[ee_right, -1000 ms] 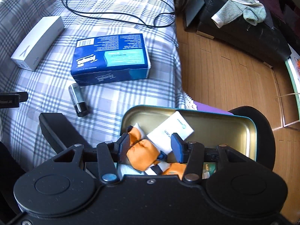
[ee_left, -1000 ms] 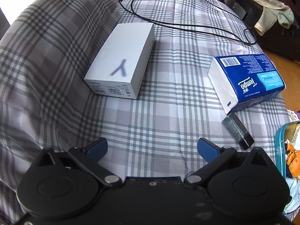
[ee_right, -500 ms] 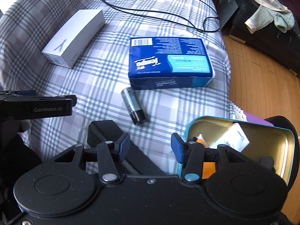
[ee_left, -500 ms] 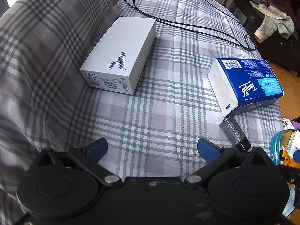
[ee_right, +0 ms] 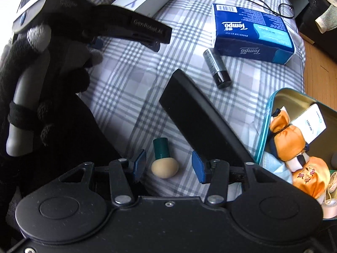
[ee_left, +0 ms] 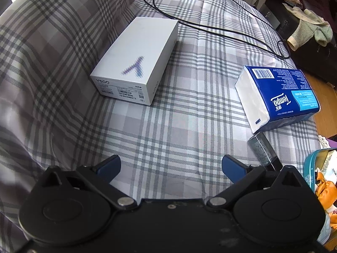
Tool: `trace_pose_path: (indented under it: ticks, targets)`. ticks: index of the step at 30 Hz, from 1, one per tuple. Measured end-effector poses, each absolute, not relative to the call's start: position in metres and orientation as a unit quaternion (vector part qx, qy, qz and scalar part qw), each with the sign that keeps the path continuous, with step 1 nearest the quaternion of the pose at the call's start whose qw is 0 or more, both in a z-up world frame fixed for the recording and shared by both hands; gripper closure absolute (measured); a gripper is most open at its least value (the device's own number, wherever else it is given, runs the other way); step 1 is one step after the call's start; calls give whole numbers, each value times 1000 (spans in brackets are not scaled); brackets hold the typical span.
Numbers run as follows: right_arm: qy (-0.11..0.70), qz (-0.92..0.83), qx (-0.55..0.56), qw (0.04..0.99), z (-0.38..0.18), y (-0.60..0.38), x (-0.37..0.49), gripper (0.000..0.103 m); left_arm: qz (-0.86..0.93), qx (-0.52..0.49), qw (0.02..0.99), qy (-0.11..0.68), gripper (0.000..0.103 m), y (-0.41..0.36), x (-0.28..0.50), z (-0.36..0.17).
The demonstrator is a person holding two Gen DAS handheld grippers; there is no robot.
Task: Organize soft objects
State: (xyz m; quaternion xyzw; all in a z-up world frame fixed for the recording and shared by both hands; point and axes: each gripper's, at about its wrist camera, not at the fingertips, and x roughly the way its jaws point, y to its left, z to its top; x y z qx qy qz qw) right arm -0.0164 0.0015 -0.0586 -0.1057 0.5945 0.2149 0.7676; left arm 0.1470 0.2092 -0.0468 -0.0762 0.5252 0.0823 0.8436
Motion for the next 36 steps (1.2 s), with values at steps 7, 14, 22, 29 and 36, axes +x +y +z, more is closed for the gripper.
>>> trace_pose_path:
  ticks: [7, 14, 22, 29, 36]
  targets:
    - [626, 210, -97, 745, -89, 3, -18, 55, 81, -78, 844, 525, 1, 209, 146, -47]
    - [653, 203, -71, 726, -111, 4, -12, 62, 81, -90, 844, 523, 1, 213, 146, -47]
    - [616, 218, -63, 754, -86, 13, -9, 67, 93, -114, 848, 509, 1, 223, 142, -41]
    - [569, 231, -84, 785, -59, 42, 17, 67, 172, -171, 851, 465, 1, 261, 135, -22]
    - [543, 235, -105, 799, -57, 75, 59, 67, 200, -178, 850, 454, 1, 278, 133, -14]
